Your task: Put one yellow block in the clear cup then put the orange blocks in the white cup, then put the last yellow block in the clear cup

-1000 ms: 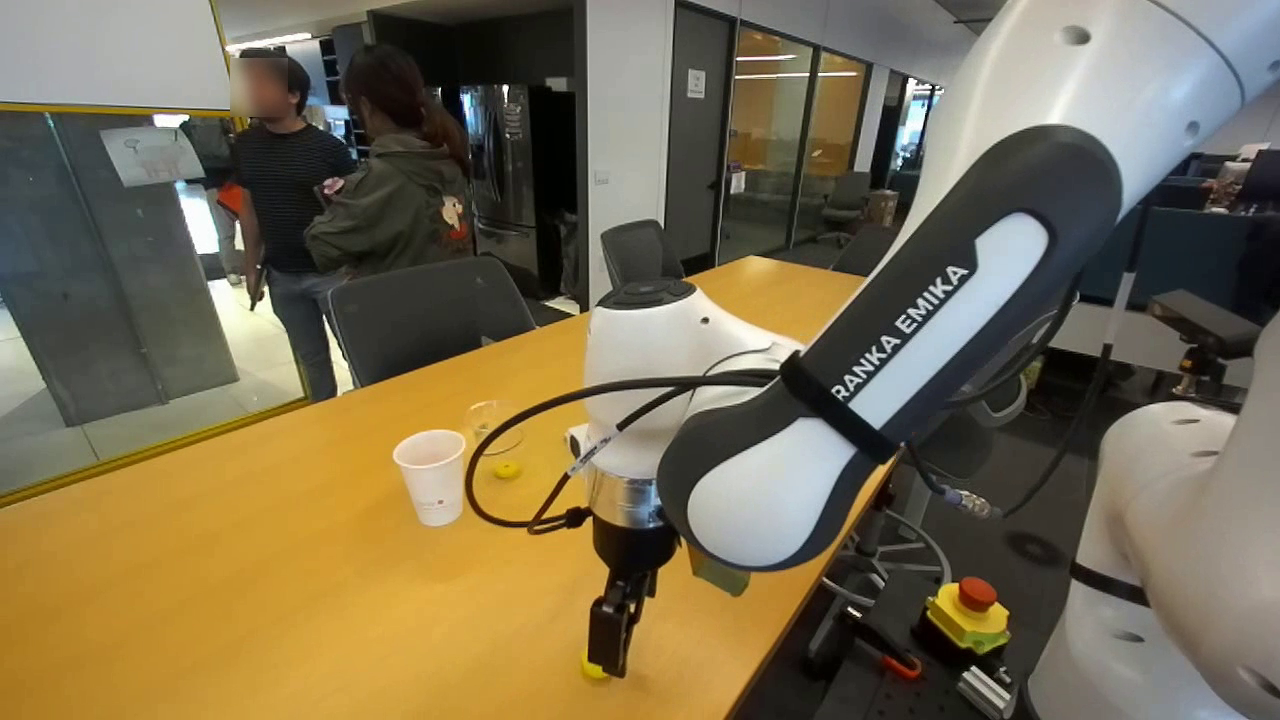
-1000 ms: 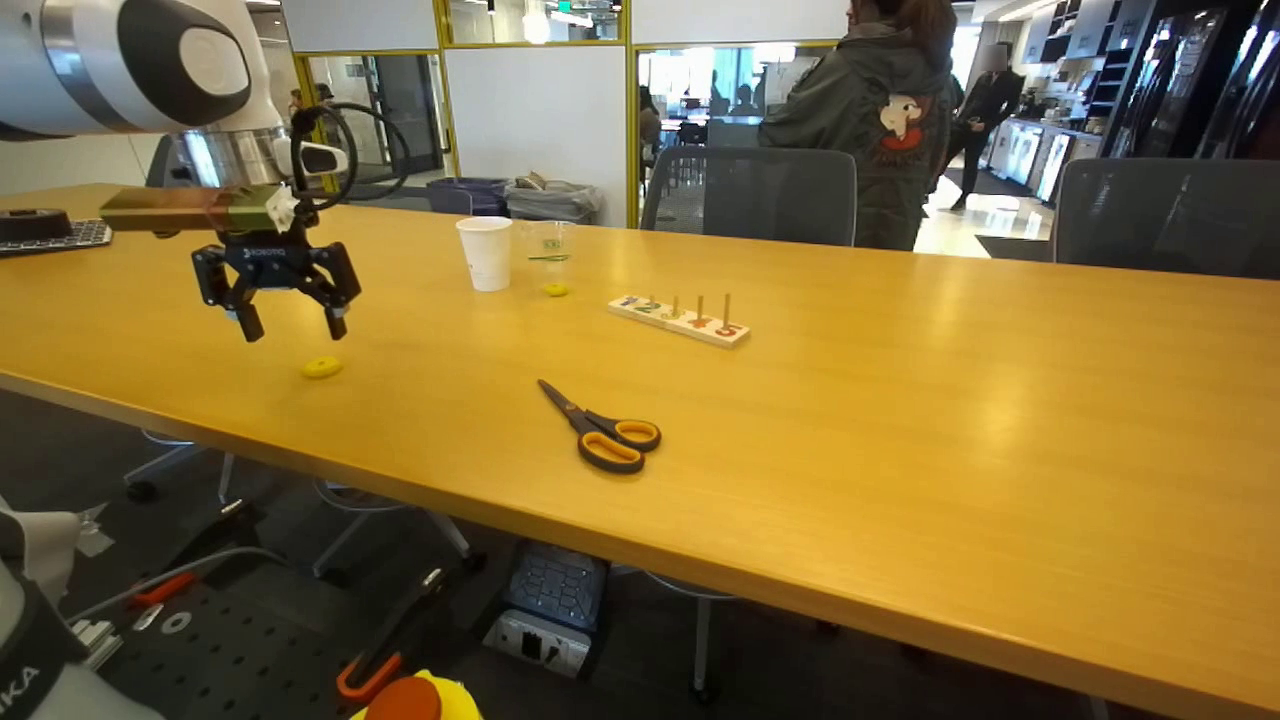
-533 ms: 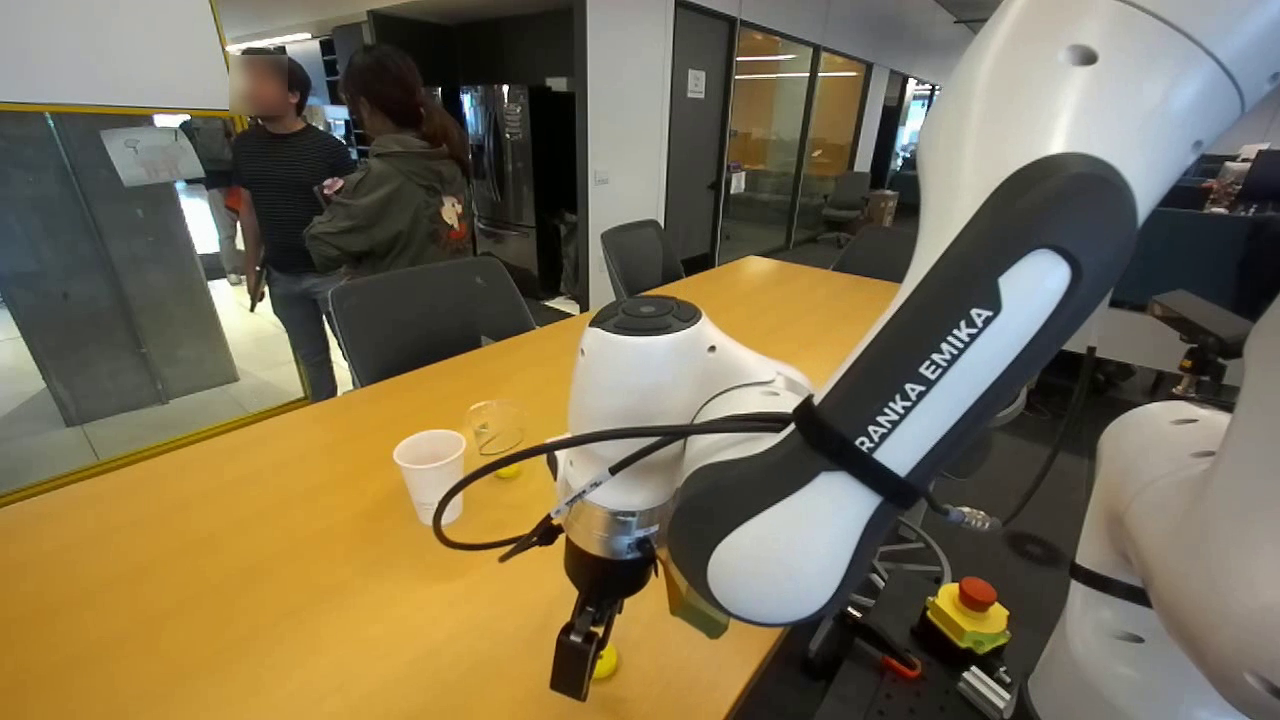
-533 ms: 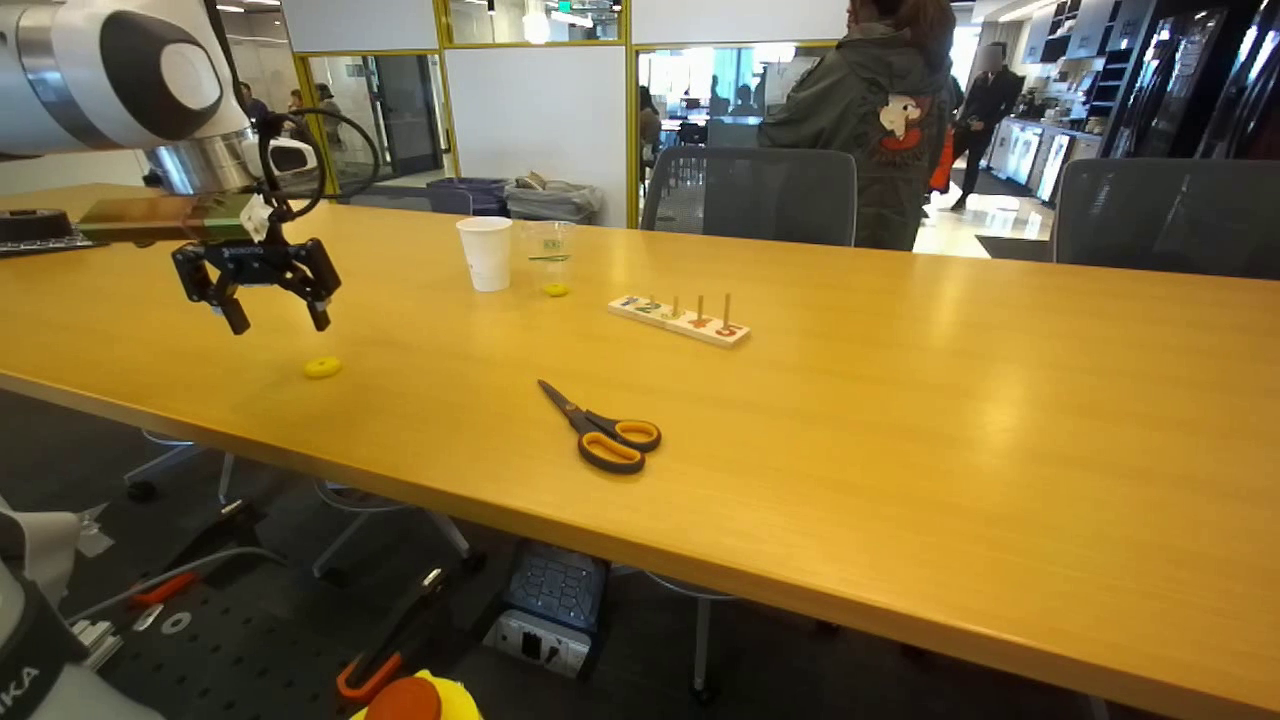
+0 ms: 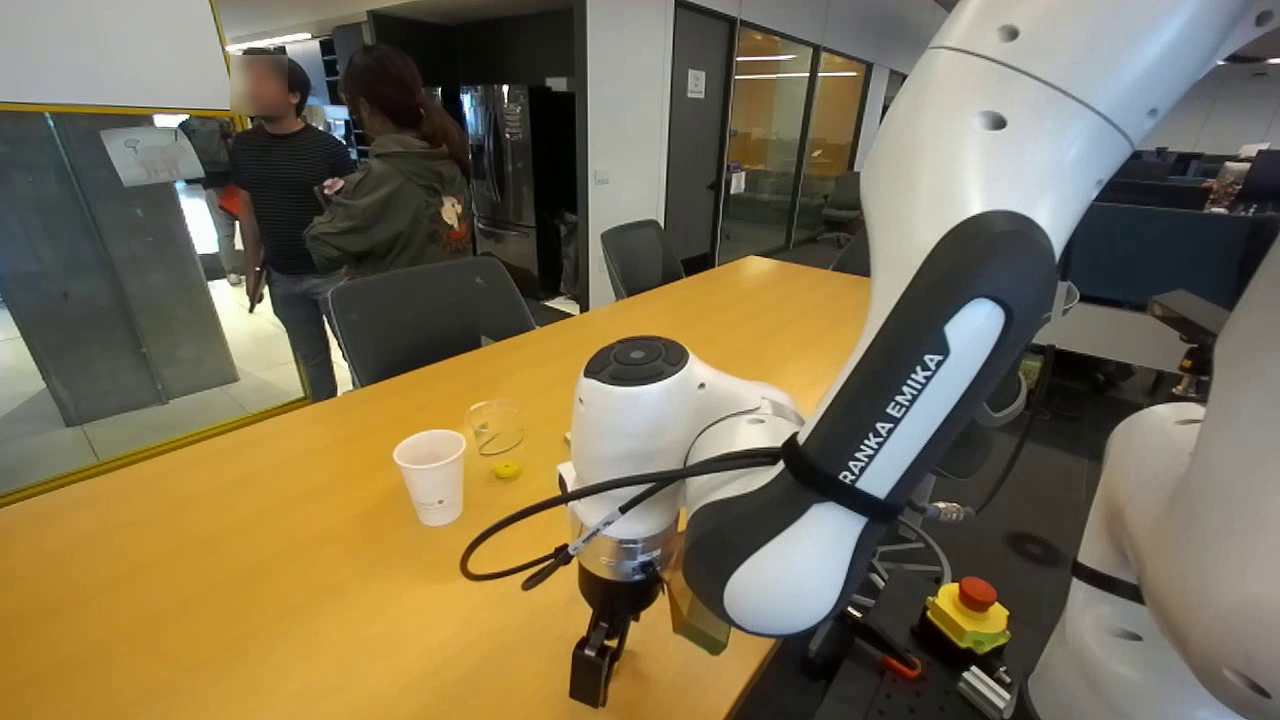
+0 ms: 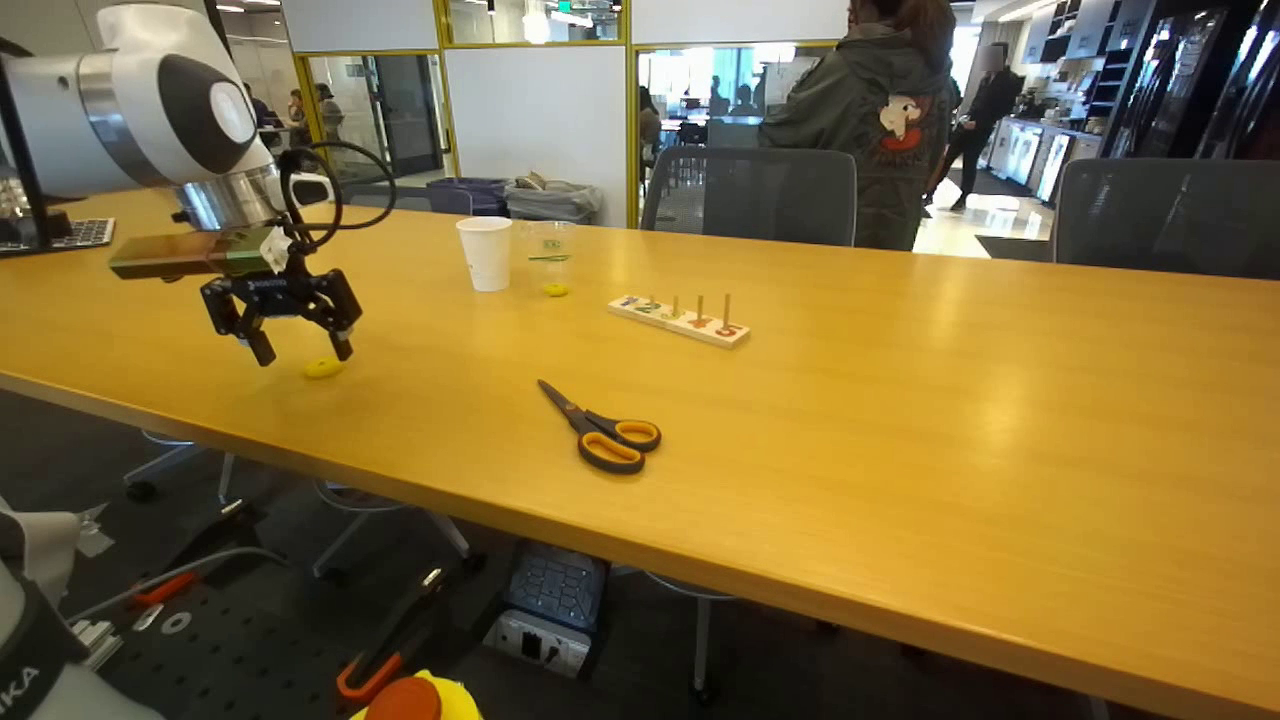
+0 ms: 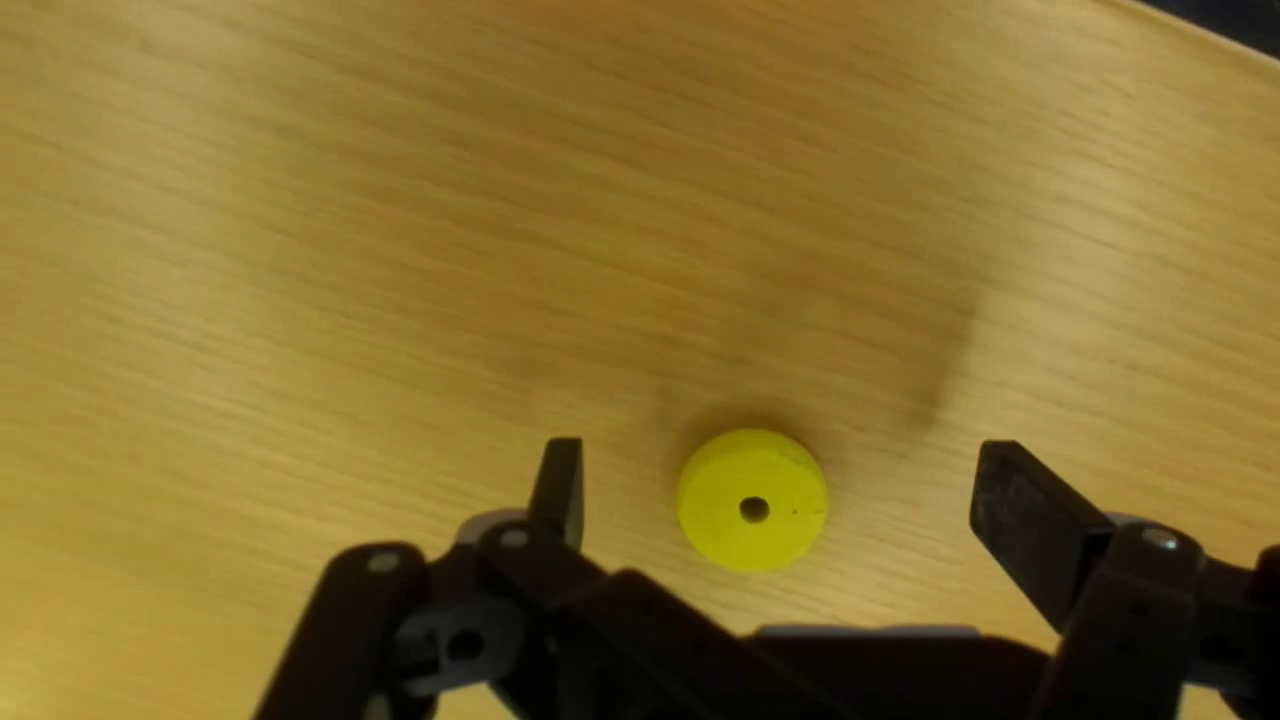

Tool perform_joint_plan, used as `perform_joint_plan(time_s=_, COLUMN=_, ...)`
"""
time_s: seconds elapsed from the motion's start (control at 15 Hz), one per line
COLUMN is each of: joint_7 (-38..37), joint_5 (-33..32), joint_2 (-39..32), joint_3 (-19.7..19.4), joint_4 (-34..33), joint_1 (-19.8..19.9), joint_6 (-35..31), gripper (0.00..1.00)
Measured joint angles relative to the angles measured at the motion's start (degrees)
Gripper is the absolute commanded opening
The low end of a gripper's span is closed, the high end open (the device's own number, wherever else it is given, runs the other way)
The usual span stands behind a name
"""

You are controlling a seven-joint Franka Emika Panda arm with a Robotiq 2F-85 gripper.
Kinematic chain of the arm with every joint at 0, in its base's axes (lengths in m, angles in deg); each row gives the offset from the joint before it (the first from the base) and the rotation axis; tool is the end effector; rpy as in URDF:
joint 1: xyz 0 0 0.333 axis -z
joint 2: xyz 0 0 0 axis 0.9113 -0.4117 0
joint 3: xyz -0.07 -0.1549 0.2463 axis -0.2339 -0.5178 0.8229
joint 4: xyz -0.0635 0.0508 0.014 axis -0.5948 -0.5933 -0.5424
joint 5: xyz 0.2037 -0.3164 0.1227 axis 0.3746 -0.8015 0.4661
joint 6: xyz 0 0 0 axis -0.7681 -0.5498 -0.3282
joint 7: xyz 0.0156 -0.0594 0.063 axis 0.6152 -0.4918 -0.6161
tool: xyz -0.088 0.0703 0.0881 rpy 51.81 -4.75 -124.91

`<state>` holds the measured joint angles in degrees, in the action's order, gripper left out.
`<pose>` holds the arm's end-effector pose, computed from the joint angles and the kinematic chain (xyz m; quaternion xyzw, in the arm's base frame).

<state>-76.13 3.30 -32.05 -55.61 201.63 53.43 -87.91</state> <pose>0.3531 0.2032 0.1844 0.9760 0.2094 0.0490 0.0347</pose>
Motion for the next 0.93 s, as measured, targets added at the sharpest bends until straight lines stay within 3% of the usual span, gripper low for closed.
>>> perform_joint_plan(time_s=0.93, joint_7=-0.8, joint_5=-0.1, joint_2=-3.8, joint_3=-1.3, joint_4=-0.7, joint_1=1.3, joint_6=-3.5, gripper=1.0)
